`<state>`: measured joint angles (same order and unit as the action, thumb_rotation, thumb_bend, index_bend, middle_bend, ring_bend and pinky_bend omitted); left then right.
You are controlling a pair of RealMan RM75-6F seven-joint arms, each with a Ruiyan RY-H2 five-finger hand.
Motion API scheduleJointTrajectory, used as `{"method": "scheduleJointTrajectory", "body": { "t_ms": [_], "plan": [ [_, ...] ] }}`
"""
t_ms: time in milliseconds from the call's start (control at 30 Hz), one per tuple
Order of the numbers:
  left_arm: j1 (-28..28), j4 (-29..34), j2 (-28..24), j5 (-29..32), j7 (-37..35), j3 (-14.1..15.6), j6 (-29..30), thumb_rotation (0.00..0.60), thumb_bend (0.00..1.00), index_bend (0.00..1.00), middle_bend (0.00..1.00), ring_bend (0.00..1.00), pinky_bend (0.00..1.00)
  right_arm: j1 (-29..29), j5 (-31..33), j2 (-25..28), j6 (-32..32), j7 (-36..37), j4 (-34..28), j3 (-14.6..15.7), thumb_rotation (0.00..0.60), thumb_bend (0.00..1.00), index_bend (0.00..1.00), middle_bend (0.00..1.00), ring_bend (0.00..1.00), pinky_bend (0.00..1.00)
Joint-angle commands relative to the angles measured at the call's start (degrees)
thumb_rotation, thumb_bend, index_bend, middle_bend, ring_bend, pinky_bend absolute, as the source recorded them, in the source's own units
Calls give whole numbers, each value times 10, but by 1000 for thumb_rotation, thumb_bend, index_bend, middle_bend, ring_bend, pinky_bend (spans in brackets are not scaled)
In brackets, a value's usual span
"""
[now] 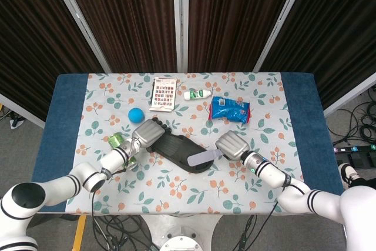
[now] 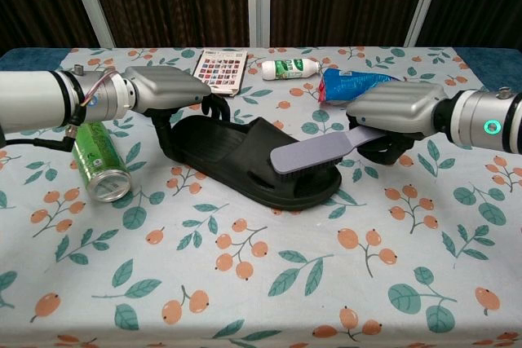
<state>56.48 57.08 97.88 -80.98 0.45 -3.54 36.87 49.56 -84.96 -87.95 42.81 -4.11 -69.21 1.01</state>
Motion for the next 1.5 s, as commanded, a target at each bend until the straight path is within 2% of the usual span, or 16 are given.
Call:
{"method": "scheduleJointTrajectory", "body": {
  "t_ms": [33, 167, 300, 500, 667, 900, 967, 1100, 1233, 1367, 1500],
  "plan": [
    [1, 2, 0, 0, 2, 0, 0, 600, 219, 449, 459, 288, 227, -5, -10, 7, 29, 30, -6, -12, 600, 545, 1000, 1000, 1000, 1000],
    [1, 5, -1, 2, 6, 0, 1, 600, 220, 449, 458, 288, 227, 7, -2, -14, 37, 45, 16, -41, 600, 543, 1000, 1000, 1000, 1000],
    [0, 7, -2, 5, 10, -1, 2, 600, 218, 449, 458, 288, 227, 32, 19, -51, 3, 36, 50, -61, 600, 543, 1000, 1000, 1000, 1000],
    [0, 7, -2, 8, 11, -2, 1, 600, 218, 448, 458, 288, 227, 46, 38, -76, -41, 8, 67, -55, 600, 543, 1000, 1000, 1000, 1000],
    [0, 3, -1, 8, 11, -1, -1, 600, 218, 448, 458, 288, 227, 30, 38, -52, -48, 1, 43, -32, 600, 543, 1000, 1000, 1000, 1000],
    [-1, 5, -1, 8, 12, -1, 4, 600, 216, 433, 450, 288, 227, -1, 22, 11, -32, 25, -24, 1, 600, 551, 1000, 1000, 1000, 1000],
    [-1, 9, -4, 10, 13, -2, 5, 600, 210, 385, 429, 282, 227, -11, 15, 32, -10, 47, -42, -1, 600, 550, 1000, 1000, 1000, 1000],
    [-2, 27, -15, 16, 23, -9, 10, 600, 207, 229, 311, 192, 224, -34, 6, 86, 45, 88, -75, -12, 600, 550, 1000, 1000, 1000, 1000],
    [-3, 53, -31, 23, 45, -15, 19, 600, 206, 181, 242, 149, 213, -49, 34, 120, 49, 87, -77, -21, 600, 537, 1000, 1000, 1000, 1000],
    [-11, 88, -54, 35, 68, -25, 40, 600, 206, 170, 218, 132, 209, -52, 79, 113, 21, 50, -57, -26, 600, 496, 1000, 1000, 1000, 1000],
    [-36, 143, -96, 46, 86, -34, 87, 600, 206, 163, 218, 132, 207, -47, 122, 73, -2, -1, -18, -34, 600, 477, 1000, 1000, 1000, 1000]
  ]
}}
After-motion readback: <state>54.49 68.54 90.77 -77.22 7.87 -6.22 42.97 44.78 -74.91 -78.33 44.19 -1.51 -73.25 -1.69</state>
